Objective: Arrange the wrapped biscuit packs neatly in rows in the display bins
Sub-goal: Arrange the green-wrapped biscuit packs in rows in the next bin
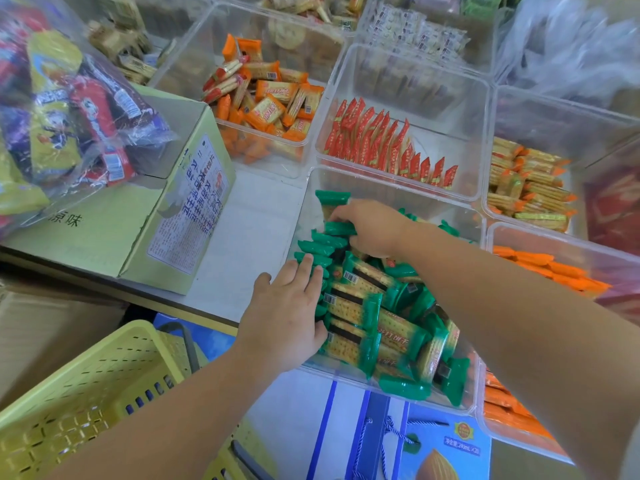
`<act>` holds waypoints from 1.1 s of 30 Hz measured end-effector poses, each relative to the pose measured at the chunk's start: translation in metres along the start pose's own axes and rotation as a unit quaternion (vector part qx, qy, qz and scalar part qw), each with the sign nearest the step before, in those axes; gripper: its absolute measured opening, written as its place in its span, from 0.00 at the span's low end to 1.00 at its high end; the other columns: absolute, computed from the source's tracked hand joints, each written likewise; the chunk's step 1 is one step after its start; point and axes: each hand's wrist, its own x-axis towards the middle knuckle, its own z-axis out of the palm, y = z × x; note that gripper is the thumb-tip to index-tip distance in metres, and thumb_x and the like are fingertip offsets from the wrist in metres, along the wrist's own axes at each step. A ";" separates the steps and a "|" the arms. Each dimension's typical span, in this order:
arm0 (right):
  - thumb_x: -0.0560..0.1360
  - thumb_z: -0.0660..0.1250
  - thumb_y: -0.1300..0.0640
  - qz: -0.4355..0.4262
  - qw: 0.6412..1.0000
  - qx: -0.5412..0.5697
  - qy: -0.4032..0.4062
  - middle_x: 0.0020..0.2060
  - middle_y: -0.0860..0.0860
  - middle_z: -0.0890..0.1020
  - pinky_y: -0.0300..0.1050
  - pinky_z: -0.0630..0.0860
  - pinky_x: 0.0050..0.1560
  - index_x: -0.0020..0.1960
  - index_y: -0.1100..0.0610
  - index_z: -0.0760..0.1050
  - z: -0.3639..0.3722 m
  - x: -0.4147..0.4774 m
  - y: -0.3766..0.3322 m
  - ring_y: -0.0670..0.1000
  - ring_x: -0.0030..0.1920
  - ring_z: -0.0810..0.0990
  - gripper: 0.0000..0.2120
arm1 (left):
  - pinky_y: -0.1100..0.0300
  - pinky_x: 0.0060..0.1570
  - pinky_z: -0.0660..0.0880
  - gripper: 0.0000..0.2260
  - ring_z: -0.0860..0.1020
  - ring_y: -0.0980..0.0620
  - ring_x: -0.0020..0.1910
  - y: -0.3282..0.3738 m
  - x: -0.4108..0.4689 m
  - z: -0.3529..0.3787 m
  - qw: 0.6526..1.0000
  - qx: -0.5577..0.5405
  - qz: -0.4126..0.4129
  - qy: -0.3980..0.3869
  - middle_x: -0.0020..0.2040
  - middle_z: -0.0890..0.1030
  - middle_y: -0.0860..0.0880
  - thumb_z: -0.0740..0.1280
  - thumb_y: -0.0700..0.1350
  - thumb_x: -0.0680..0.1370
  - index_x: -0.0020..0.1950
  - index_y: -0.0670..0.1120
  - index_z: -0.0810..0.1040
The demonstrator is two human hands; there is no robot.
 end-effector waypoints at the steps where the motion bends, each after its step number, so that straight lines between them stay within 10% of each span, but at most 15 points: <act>1: 0.78 0.66 0.62 0.004 1.000 0.008 -0.009 0.61 0.53 0.80 0.51 0.76 0.56 0.71 0.49 0.73 0.000 -0.001 0.001 0.55 0.56 0.78 0.23 | 0.43 0.62 0.69 0.38 0.59 0.46 0.75 0.000 0.000 0.000 1.000 -0.002 0.001 0.002 0.81 0.58 0.44 0.57 0.62 0.75 0.81 0.46 0.57; 11: 0.81 0.62 0.41 0.025 0.997 -0.008 -0.067 0.65 0.54 0.78 0.47 0.71 0.53 0.73 0.53 0.68 0.002 0.019 -0.004 0.56 0.59 0.77 0.25 | 0.42 0.64 0.68 0.37 0.57 0.46 0.76 0.000 0.000 0.000 1.000 -0.010 0.007 0.010 0.81 0.56 0.44 0.57 0.63 0.76 0.81 0.46 0.56; 21: 0.83 0.59 0.43 0.017 0.995 0.009 -0.096 0.73 0.52 0.72 0.54 0.70 0.68 0.79 0.47 0.60 0.007 0.026 -0.006 0.58 0.69 0.73 0.26 | 0.42 0.63 0.68 0.37 0.58 0.45 0.75 0.000 0.000 0.001 1.000 -0.015 0.008 0.017 0.81 0.54 0.44 0.57 0.62 0.76 0.81 0.47 0.54; 28: 0.82 0.62 0.50 0.048 0.982 0.048 0.178 0.54 0.53 0.84 0.56 0.82 0.52 0.73 0.50 0.69 0.009 0.013 0.004 0.57 0.52 0.82 0.20 | 0.42 0.62 0.68 0.37 0.59 0.45 0.75 0.000 0.000 0.002 1.000 -0.018 0.004 0.009 0.81 0.58 0.44 0.58 0.62 0.75 0.81 0.47 0.57; 33: 0.82 0.61 0.50 0.136 0.979 -0.019 0.152 0.51 0.54 0.83 0.53 0.81 0.41 0.64 0.52 0.74 0.010 0.021 0.002 0.59 0.48 0.81 0.13 | 0.43 0.61 0.70 0.37 0.61 0.46 0.74 0.000 0.000 0.001 1.000 -0.017 0.003 0.008 0.80 0.59 0.44 0.59 0.62 0.75 0.80 0.47 0.59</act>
